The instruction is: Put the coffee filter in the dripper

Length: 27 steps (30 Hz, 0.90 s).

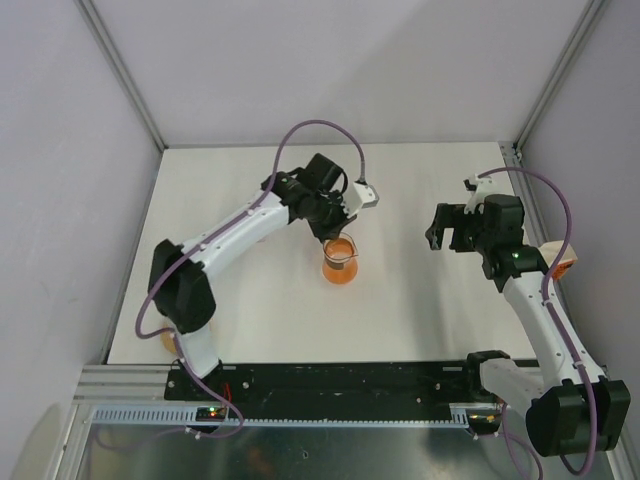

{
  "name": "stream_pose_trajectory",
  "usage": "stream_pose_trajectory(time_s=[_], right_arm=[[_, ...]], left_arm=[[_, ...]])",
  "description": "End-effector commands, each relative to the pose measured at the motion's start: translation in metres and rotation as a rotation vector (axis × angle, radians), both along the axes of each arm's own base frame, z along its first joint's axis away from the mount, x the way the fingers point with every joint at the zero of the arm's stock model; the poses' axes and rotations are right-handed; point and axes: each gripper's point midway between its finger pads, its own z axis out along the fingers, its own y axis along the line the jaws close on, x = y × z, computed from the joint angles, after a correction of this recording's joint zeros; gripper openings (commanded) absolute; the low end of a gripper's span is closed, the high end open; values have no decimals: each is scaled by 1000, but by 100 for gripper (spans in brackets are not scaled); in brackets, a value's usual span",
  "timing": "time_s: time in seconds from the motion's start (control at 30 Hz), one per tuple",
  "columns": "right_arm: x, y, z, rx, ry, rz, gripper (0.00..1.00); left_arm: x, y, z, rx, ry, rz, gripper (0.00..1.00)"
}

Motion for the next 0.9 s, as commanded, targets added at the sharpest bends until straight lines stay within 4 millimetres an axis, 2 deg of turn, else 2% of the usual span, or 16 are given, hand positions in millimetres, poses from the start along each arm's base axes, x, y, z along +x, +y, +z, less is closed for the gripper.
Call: stream_pose_trajectory(time_s=[0.0,0.17,0.43,0.7,0.73,0.8,0.87], right_arm=[[5,6,18,33,-40,22,99],[6,10,15,42,-28,38,99],[8,12,15,50,-31,46,99],[5,11,18,47,-40,47,99],[5,11,18,46,-40,47,99],[5,11,19,46,-43,47,99],[4,11,20,46,-46,48,99]], left_arm=[[20,-25,16,-61,-72,-73,0],[22,-30,-13,-40,-21,-84,0],[16,-25,-41,-13,15,-78,0],[12,-24,-46,-18,13,-102,1],[11,-24,-45,-22,14,-100,2],[10,-24,-42,-30,14,-95,16],[9,-23,-35,-44,7,-87,41]])
